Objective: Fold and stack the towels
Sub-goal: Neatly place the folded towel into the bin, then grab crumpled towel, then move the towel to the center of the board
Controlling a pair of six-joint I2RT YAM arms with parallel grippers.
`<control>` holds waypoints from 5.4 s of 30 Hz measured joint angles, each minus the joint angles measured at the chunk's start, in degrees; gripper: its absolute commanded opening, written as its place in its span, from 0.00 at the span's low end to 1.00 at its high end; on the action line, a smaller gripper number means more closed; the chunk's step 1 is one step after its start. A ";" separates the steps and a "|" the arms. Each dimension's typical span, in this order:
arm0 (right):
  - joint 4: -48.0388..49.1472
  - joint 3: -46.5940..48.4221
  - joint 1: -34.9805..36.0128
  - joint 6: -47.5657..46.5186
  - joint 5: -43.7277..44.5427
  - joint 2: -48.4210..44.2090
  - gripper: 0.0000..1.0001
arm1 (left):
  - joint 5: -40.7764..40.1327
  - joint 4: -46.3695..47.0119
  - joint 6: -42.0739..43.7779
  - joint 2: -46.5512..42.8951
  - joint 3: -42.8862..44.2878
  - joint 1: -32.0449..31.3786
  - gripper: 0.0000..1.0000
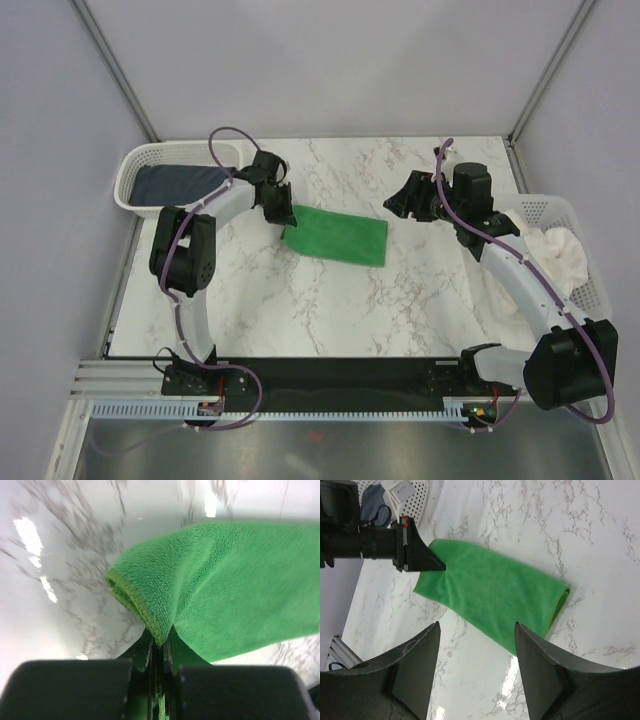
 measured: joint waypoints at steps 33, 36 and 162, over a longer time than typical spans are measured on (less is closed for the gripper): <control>-0.33 1.68 0.00 -1.49 -2.93 0.57 0.70 | -34.01 -29.51 20.81 18.29 53.92 20.87 0.02; -0.20 1.68 0.00 -1.49 -3.32 0.57 0.69 | -35.85 -27.52 22.14 19.26 53.94 23.23 0.02; -4.66 26.45 4.35 18.53 -7.48 7.34 0.04 | 0.55 -4.74 -2.21 -56.81 -13.20 -3.02 0.95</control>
